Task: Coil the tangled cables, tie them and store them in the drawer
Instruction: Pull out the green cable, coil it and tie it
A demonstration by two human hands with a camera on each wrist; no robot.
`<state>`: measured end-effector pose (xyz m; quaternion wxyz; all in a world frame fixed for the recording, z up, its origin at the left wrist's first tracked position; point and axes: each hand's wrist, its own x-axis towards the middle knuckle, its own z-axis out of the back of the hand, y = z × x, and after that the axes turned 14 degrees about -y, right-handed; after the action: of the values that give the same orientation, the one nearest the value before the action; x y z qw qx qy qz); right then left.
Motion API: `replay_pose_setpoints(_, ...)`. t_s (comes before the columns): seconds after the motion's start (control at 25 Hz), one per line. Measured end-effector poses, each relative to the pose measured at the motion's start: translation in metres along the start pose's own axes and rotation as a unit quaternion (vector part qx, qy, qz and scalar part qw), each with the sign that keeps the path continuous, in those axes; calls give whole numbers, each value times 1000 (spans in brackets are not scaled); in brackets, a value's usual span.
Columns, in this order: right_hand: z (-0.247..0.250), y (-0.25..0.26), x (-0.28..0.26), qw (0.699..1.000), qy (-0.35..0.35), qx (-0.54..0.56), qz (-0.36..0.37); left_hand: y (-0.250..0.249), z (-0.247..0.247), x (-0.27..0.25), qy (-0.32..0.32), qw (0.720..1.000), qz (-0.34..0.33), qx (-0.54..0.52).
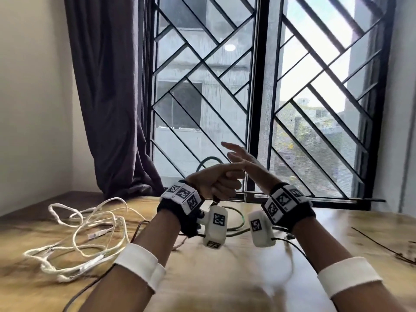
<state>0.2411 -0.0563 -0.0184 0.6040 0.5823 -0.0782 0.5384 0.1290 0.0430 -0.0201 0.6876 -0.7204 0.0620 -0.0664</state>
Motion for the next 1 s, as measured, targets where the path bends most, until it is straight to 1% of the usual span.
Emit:
replay_pose_setpoints(0.04,2,0,-4,998,48,33,-7,-1,-7,1,24,999,14,23)
replay_pose_setpoints(0.08,4,4,-8,994,89,61,-10,-2,-14,2,33,998,28,43)
replay_pose_setpoints(0.12,6,9,-11,990,113,79,-14,-4,-18,3,34,997,41,61)
replay_pose_setpoints(0.16,9,13,-12,988,121,93,-19,-5,-21,4,34,995,50,76)
replay_pose_setpoints(0.24,11,18,-12,987,113,116,-14,-6,-24,4,55,993,63,77)
replay_pose_setpoints(0.28,12,19,-11,984,129,125,3,-5,-25,5,65,993,69,74)
replay_pose_setpoints(0.32,11,18,-10,980,159,117,38,-4,-26,6,66,992,72,74)
replay_pose_setpoints(0.36,8,16,-11,977,174,92,77,-3,-28,6,59,992,74,81)
replay_pose_setpoints(0.4,5,19,-10,982,159,72,74,-4,-31,6,46,992,72,91)
replay_pose_setpoints(0.44,5,25,-8,991,118,59,39,-6,-32,6,22,993,61,101)
replay_pose_setpoints(0.48,7,26,-3,998,47,35,8,-8,-31,4,-14,993,37,111)
replay_pose_setpoints(0.52,12,23,1,1000,-18,7,-7,-13,-28,1,-68,990,-1,125)
replay_pose_setpoints(0.56,17,19,5,997,-70,-14,-8,-19,-24,-4,-138,979,-45,141)
replay_pose_setpoints(0.6,22,14,8,995,-102,-17,-9,-25,-19,-9,-204,963,-90,150)
replay_pose_setpoints(0.64,25,10,8,994,-112,-3,-17,-30,-13,-12,-244,950,-133,141)
replay_pose_setpoints(0.68,25,9,9,993,-112,31,-34,-34,-9,-13,-249,946,-172,114)
replay_pose_setpoints(0.76,15,8,9,989,-85,97,-70,-40,-1,-13,-220,947,-233,25)
replay_pose_setpoints(0.8,8,9,8,988,-61,117,-86,-42,2,-13,-210,942,-260,-32)
replay_pose_setpoints(0.84,1,7,6,986,-29,129,-100,-43,6,-13,-210,930,-288,-89)
replay_pose_setpoints(0.92,-8,-2,0,980,45,120,-152,-48,15,-17,-226,891,-349,-184)
replay_pose_setpoints(1.0,-11,-15,-8,963,127,68,-228,-54,20,-24,-253,849,-396,-241)
